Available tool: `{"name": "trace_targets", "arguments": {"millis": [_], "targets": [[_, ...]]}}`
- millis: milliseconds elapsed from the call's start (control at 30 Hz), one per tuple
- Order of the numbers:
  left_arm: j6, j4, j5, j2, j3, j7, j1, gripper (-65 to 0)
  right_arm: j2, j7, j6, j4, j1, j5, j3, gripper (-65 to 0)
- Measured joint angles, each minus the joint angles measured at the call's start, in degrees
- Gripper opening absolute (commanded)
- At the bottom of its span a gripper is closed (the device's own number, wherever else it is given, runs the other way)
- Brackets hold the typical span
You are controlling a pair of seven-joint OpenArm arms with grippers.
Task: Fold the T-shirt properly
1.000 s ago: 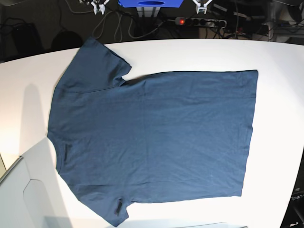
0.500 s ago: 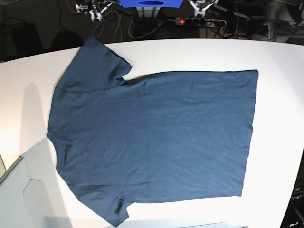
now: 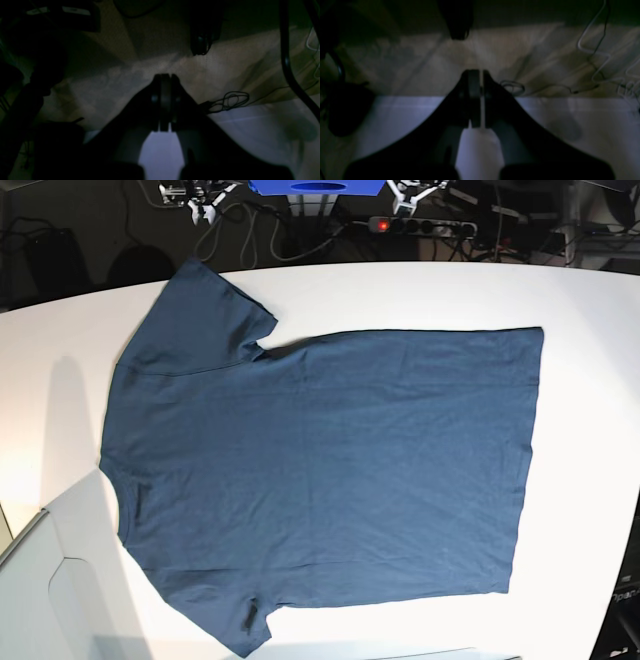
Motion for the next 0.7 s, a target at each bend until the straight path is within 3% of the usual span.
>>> {"name": "trace_targets", "arguments": {"millis": [167, 333, 467, 700], "targets": [[-0.2, 5.1, -6.6, -1.0, 0.1, -0.2, 3.7, -65.0, 0.0, 1.7, 0.0, 6.8, -6.7, -0.3, 0.0, -65.0], [0.4, 21.8, -13.7, -7.0, 0.0, 0.3, 13.5, -65.0, 1.9, 1.6, 0.5, 25.0, -18.2, -0.1, -0.2, -65.0], [0.4, 34.8, -17.4, -11.3, -0.1, 0.2, 21.2, -65.0, 4.3, -1.5, 0.5, 42.2, -26.6, -0.1, 0.2, -65.0], [0.3, 53.3, -20.4, -15.5, -0.8, 1.2, 31.2, -65.0, 6.5, -8.7, 0.5, 68.5, -39.5, -0.5, 0.3, -65.0]]}}
